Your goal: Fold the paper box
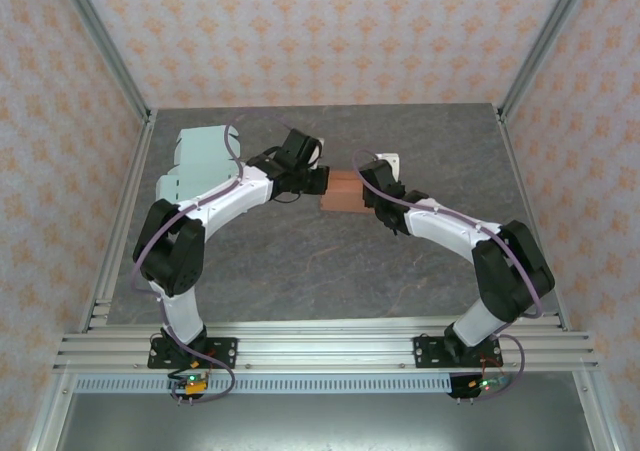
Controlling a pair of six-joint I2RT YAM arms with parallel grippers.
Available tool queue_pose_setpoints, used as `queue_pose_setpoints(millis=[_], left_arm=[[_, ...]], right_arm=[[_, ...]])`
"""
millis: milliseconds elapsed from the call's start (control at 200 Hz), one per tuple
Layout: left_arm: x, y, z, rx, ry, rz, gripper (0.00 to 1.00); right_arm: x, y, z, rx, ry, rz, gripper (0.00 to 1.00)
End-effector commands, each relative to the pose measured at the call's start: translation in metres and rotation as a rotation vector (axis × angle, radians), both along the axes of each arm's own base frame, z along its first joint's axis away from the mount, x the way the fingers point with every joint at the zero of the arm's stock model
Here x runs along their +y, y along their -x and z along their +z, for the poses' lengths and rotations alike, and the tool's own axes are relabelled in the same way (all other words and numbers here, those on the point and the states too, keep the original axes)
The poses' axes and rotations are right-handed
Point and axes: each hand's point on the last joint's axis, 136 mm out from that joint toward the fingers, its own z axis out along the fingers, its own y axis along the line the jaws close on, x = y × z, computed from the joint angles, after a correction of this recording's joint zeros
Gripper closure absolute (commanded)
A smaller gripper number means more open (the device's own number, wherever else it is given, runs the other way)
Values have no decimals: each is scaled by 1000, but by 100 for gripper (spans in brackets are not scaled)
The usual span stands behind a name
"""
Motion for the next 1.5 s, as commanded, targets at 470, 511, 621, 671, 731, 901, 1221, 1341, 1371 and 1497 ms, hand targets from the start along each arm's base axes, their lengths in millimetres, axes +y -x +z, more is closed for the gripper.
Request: queue_pose_setpoints(millis=[470,511,621,671,731,901,1221,1341,1371,1497], left_arm=[[-2,5,-8,14,-29,-39,95],[3,6,-10,4,-65,-49,95],[16,6,-11,-6,-133,-59,95],[22,5,-13,-4,-156,-56,94],[27,5,-12,-6,-178,-52,94],[30,3,-10,-10,-188,-52,95],[24,0,9,2,-175,-63,95],[25,1,7,16,-183,-66,95],[23,2,6,21,-172,-68,95],[15,4,3,41,-115,-60,95]], right_arm=[[13,11,-15,84,-24,52,83],[12,12,-15,85,-20,53,83],[10,13,-15,86,-8,51,83],[9,13,-15,88,-2,50,83],[9,13,-16,89,2,51,83],[9,13,-18,97,3,49,83],[8,13,-19,102,13,49,83],[7,14,-19,105,14,46,83],[7,14,-19,106,17,46,83],[7,14,-20,111,20,44,83]])
